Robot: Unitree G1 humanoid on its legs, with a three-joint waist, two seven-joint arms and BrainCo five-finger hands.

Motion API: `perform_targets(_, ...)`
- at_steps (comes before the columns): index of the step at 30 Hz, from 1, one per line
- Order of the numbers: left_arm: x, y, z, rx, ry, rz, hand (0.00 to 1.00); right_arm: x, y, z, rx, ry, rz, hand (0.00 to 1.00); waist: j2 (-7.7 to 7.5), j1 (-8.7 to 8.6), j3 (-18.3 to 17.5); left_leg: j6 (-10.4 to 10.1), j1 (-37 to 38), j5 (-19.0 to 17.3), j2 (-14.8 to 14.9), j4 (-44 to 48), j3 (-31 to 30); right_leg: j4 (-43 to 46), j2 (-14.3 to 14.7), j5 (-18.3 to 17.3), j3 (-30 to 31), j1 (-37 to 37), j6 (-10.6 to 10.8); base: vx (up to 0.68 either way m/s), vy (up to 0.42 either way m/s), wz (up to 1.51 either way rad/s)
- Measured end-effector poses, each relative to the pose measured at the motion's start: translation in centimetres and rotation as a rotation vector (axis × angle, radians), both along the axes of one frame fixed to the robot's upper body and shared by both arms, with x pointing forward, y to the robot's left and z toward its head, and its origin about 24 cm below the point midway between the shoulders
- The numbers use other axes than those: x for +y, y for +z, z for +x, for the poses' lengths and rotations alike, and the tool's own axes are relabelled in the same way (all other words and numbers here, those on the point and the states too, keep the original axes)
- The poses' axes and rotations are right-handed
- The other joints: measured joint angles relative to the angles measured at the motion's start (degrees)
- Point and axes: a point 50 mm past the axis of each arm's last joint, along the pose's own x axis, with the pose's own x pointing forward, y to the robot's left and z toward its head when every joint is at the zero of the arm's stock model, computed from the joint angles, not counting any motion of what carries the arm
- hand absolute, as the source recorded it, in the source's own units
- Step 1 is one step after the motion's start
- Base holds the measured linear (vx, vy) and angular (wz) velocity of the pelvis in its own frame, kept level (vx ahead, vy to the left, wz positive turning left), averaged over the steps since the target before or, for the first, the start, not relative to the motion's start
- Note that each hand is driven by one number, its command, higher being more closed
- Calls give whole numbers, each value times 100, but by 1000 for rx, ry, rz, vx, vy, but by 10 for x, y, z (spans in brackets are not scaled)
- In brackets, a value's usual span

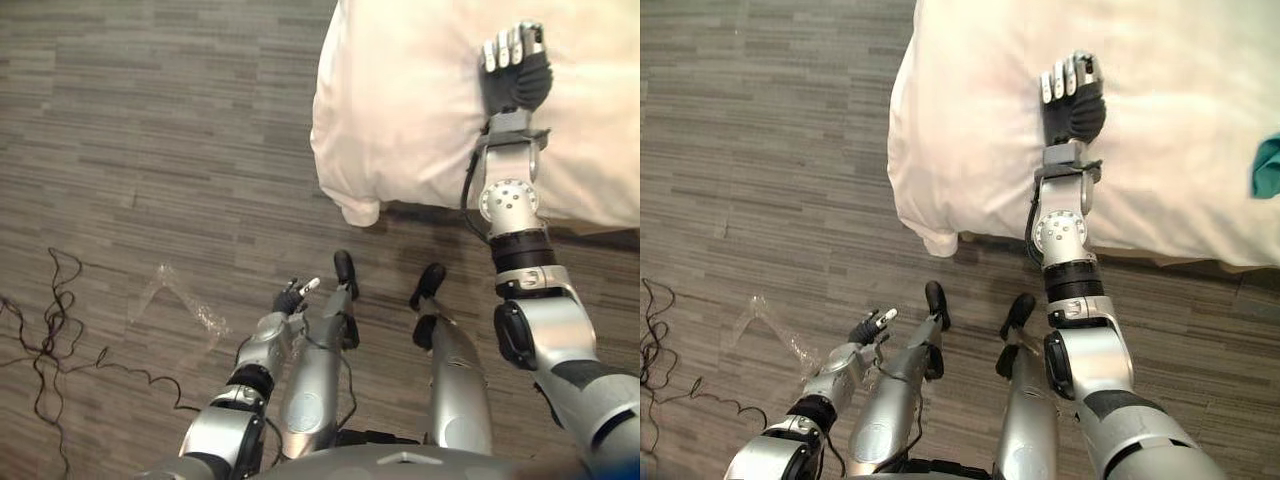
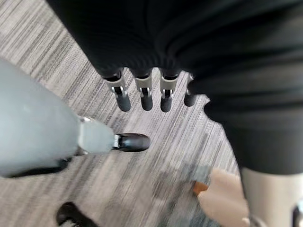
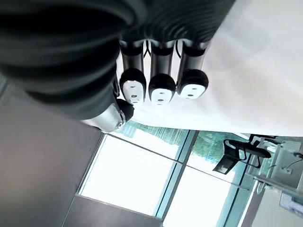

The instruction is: Tidy the bed and pick cloth on bed and put in laundry

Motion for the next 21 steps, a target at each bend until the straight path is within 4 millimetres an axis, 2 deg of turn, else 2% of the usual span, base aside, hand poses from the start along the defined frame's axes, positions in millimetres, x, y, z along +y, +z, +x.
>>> perform_targets(3, -5, 3, 2, -4, 19, 0, 0, -5, -18, -7, 4, 7, 33, 100, -53, -99, 33, -11, 19, -8, 37, 34, 56, 157, -6, -92, 42, -65, -25, -39, -43, -11)
perform_targets(4, -9, 7, 5, -15, 32, -1, 0, -9, -34, -12, 21, -3, 43, 100, -103, -177, 52, -78, 77, -59, 64, 34, 161, 194, 22, -126, 119, -82, -12, -20, -47, -26)
perform_targets(6, -10, 11, 8, -26, 51, -15, 0, -11, -45, -17, 32, -7, 61, 100, -157, -266, 84, -70, 157, -94, 77, 33, 298, 196, 49, -124, 234, -86, -6, -3, -28, -37)
perform_targets(10, -6, 26, 21, -68, 86, -25, 0, -34, -79, -32, 89, -68, 89, 100, -232, -501, 84, -75, 286, -208, 117, 81, 585, 144, 105, -44, 434, -65, -21, 47, -4, -33)
perform_targets(11, -4, 32, 26, -82, 96, -26, 0, -47, -99, -37, 152, -106, 105, 100, -303, -557, 115, -39, 373, -253, 146, 127, 713, 134, 139, -20, 528, -12, -21, 108, -3, -34)
perform_targets(12, -4, 33, 28, -86, 98, -29, 0, -55, -110, -39, 193, -130, 116, 100, -305, -577, 116, -35, 403, -282, 165, 155, 736, 102, 158, -5, 541, 33, -13, 133, -6, -39)
perform_targets(13, -3, 37, 30, -96, 108, -39, 0, -70, -137, -48, 290, -179, 142, 100, -332, -587, 114, -59, 486, -358, 206, 230, 804, 37, 201, 13, 592, 132, -10, 125, -4, -24)
perform_targets(14, -1, 37, 31, -99, 112, -42, 0, -76, -149, -53, 335, -200, 150, 0, -339, -589, 118, -65, 547, -392, 220, 247, 837, 17, 219, 16, 617, 189, -8, 141, -1, -31)
perform_targets(16, 7, 36, 30, -89, 110, -43, 0, -92, -191, -78, 492, -269, 101, 0, -364, -629, 114, -110, 834, -553, 294, 332, 981, -64, 296, 15, 696, 471, -6, 144, 1, -36)
perform_targets(18, 17, 34, 28, -85, 104, -44, 0, -98, -210, -91, 580, -296, 26, 0, -399, -711, 104, -147, 1046, -687, 363, 435, 1097, -136, 360, 12, 746, 686, -2, 125, 2, -39)
perform_targets(19, 21, 33, 27, -90, 86, -40, 0, -101, -219, -98, 638, -326, -91, 0, -404, -779, 104, -175, 1202, -738, 390, 439, 1131, -242, 409, 15, 771, 864, 3, 108, 7, -32)
perform_targets(20, 23, 33, 26, -90, 79, -34, 0, -102, -224, -103, 673, -340, -154, 0, -407, -795, 103, -191, 1283, -755, 403, 429, 1151, -287, 433, 22, 780, 951, 14, 93, 17, -25)
perform_targets(21, 26, 32, 25, -90, 61, -17, 0, -103, -235, -108, 745, -352, -295, 0, -434, -812, 96, -213, 1456, -779, 430, 392, 1186, -419, 495, 40, 782, 1146, 40, 88, 19, -18)
